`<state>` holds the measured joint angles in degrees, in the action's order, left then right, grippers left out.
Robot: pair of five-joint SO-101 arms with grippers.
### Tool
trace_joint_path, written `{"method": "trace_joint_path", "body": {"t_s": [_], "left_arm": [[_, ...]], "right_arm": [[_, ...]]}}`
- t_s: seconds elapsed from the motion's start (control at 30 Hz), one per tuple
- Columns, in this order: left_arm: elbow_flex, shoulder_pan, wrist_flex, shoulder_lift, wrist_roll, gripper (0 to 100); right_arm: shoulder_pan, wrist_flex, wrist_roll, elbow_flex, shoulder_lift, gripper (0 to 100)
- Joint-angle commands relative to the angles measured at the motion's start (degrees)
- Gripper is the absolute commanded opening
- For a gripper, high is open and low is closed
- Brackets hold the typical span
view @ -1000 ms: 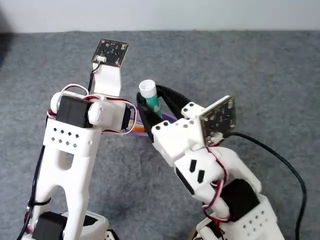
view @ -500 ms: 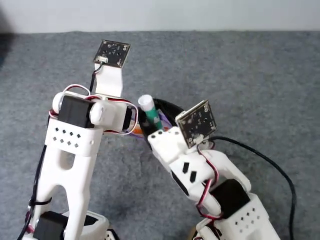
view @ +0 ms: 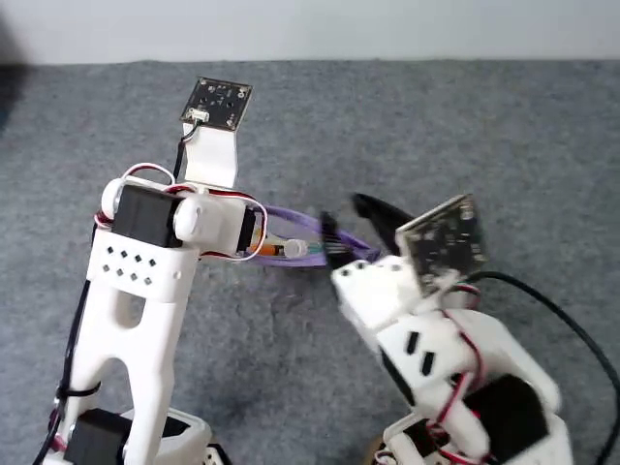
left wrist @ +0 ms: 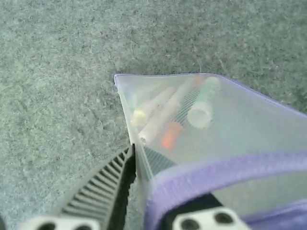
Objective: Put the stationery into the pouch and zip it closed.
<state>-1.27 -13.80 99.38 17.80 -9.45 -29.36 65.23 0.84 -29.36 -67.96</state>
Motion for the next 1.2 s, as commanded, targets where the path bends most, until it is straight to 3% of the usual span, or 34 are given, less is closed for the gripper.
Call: {"method": "trace_joint_path", "body": {"t_s": [0.0, 0.2, 0.37, 0.5, 0.73, 0.9, 1.17], "left_arm": [[-1.98, -0.62, 1.14, -0.09, -0.53, 1], [-1.98, -0.62, 1.14, -0.09, -0.53, 1], [-1.98, -0.62, 1.14, -0.09, -0.53, 1], [-1.98, -0.62, 1.14, -0.18, -0.53, 1], [-1.98, -0.62, 1.14, 0.09, -0.53, 1], [-1.98, -0.79, 1.14, -0.18, -0.44, 1], [-1.98, -0.62, 1.14, -0.18, -0.35, 1]], "right_arm": [[4.88, 11.74, -0.62, 5.98, -0.66, 11.6], [5.49, 27.56, -6.51, 7.03, -0.48, 11.7], [5.58, 29.32, -7.30, 1.41, -0.66, 16.7], [5.85, 25.45, -7.03, -4.66, -0.66, 29.2], [5.23, 14.81, -6.68, -10.99, -0.22, 22.3], [0.66, 10.86, -4.22, -12.84, -0.13, 21.4], [2.51, 5.23, -2.46, -18.64, -0.13, 21.3]]}}
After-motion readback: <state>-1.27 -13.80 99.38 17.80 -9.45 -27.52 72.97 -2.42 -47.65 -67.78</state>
